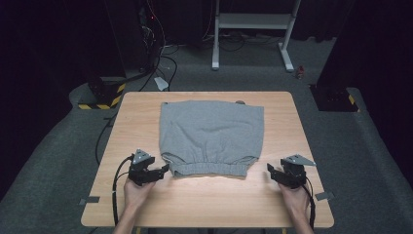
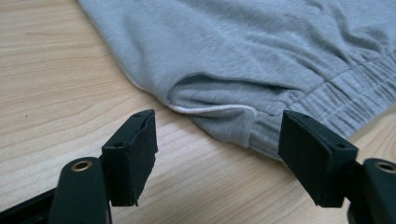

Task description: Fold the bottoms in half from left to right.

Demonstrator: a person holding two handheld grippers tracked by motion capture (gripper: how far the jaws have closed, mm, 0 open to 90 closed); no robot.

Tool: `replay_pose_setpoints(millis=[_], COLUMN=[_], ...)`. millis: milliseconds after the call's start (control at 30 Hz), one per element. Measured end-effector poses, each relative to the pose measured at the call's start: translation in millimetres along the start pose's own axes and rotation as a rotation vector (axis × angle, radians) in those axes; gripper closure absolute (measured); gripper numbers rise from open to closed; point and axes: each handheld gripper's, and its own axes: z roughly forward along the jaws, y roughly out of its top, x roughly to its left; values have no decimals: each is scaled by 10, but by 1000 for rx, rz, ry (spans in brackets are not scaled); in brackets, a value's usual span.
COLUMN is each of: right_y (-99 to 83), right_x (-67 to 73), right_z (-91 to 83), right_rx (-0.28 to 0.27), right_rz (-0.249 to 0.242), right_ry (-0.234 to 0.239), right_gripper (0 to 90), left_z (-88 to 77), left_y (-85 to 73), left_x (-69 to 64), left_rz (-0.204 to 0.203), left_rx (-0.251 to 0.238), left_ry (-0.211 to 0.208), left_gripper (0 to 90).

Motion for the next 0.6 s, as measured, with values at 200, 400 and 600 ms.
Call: replay_pose_setpoints(millis=[200,400,600], right_y=[77,107,178], right_x=[53,106,177], right_z=[20,43,67], right_rx=[13,17,21], right_rz=[-12,-16,-47], right_ry=[36,60,79], right_gripper=[392,396,411], left_z=[44,101,162], left_y=[84,158,228], left_x=[-59,-133,-177], left_rz=[7,32,43], left_rx=[4,13,21], left_ry=[-20,-27,-37], left_gripper=[281,291,318])
